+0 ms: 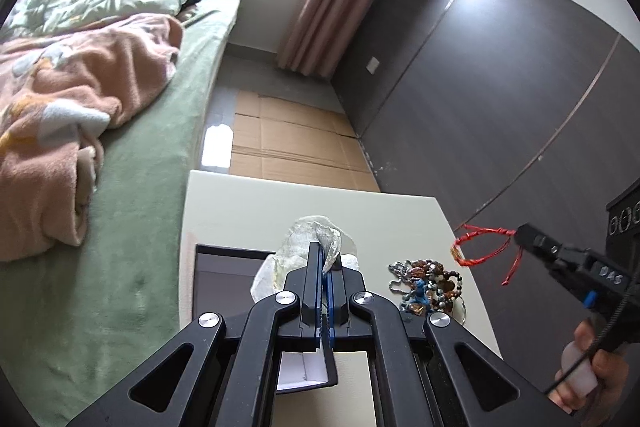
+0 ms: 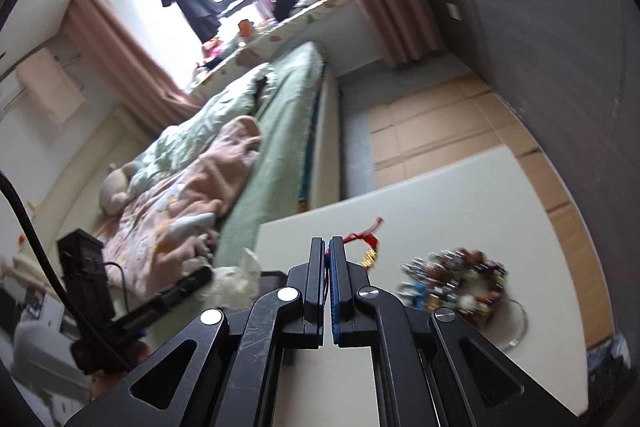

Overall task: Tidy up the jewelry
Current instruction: 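Carry the white cloth into the black box with left gripper while right drops red string in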

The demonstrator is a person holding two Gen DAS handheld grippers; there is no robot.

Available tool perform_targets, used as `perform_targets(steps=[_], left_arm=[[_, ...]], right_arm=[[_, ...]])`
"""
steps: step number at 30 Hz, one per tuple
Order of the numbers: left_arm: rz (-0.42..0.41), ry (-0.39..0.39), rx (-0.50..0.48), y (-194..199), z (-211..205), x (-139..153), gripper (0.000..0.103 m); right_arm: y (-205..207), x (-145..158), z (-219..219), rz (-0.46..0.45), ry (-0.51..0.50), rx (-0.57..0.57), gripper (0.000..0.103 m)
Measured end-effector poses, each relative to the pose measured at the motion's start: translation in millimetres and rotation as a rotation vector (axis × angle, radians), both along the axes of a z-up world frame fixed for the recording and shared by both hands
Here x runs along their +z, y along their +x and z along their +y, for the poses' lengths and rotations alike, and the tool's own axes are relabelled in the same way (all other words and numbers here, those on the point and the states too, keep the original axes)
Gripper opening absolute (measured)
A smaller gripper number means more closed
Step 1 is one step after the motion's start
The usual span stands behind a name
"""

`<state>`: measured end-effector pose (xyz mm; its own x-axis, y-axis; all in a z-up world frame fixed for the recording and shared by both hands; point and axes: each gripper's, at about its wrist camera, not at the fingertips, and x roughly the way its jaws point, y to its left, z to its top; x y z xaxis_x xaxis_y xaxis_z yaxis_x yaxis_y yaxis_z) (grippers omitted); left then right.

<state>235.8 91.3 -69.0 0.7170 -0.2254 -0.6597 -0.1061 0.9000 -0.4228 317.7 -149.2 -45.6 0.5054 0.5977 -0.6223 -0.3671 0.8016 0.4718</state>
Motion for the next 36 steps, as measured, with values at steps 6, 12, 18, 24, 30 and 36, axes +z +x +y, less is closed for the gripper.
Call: perform_targets(steps=[6,12,18,24,30,36], left_arm=[[0.119,-0.040,0.054,1,14,-21,0.070],[0.117,-0.076,0.145,-8,35,-21,0.093],[0.113,-0.064,0.260,-18,66,-18,0.093],[0.114,-0.099,0.338,-32,93,-21,0.093],[0.112,-0.087,0.329,-36,88,-18,0.093],[0.102,-0.070,0.279,-31,69,-14,0.093]], right_arm=[[-5,1,39,-0.023,0.077,0.104,0.004],[-13,-19,74,0.027,0.087,0.169,0.004],[-17,-37,102,0.072,0.096,0.225,0.004],[-25,-48,124,0.127,0.148,0.304,0.004],[-22,-76,127,0.235,0.042,0.262,0.067],[-21,-62,83,0.196,0.038,0.183,0.067]])
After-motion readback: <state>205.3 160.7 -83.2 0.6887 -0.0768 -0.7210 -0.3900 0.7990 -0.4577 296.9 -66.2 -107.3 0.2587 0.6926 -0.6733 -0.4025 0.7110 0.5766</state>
